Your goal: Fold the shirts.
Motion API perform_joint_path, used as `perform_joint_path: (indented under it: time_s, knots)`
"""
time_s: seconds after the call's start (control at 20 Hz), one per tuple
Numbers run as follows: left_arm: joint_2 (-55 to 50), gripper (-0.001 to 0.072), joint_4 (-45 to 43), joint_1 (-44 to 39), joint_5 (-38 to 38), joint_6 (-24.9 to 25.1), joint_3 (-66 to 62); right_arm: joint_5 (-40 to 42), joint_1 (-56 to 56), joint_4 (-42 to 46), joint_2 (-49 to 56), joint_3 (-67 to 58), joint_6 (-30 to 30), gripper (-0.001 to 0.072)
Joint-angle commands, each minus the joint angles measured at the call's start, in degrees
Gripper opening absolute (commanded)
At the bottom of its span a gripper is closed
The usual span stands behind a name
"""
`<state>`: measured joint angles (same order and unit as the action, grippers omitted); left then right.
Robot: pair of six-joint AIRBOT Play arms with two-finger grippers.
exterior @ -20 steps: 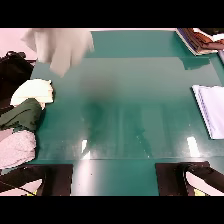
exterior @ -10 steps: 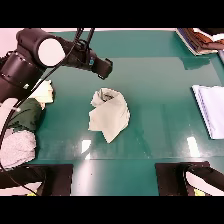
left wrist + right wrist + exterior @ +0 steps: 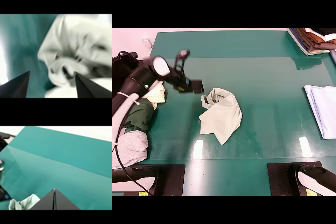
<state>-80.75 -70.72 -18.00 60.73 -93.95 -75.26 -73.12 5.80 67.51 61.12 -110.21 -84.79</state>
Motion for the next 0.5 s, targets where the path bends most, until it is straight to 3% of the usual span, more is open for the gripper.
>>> perform_joint_path:
  time_s: [0.0, 0.15, 0.2, 0.25, 0.3, 0.45]
  knots:
    - [-1.7, 0.0627, 12.4, 1.2, -5.8, 3.5, 10.2, -0.5, 0.1, 0.0, 0.0, 0.0, 0.0, 0.0019]
    - [-2.9, 0.0626, 16.2, 1.3, -6.8, 6.7, 10.8, -3.3, 0.0, 0.0, 0.4, 0.0, 0.0, 0.0019]
    - [-2.9, 0.0510, 16.0, 1.3, -7.6, 6.9, 10.7, -6.0, 0.0, 0.1, 1.2, 0.0, 0.0, 0.0019]
    - [-2.9, 0.0213, 14.5, 1.3, -8.4, 7.0, 10.3, -9.7, 0.1, 0.1, 2.3, 0.2, 0.0, 0.0019]
    - [-2.9, 0.0037, 12.5, 1.3, -8.7, 7.0, 9.4, -12.5, 0.1, 0.0, 3.2, 1.7, -0.3, 0.0019]
    - [-2.7, 0.0026, 8.2, 1.3, -7.6, 7.0, 6.6, -14.4, 0.1, 0.0, 3.8, 15.6, -1.7, 0.0019]
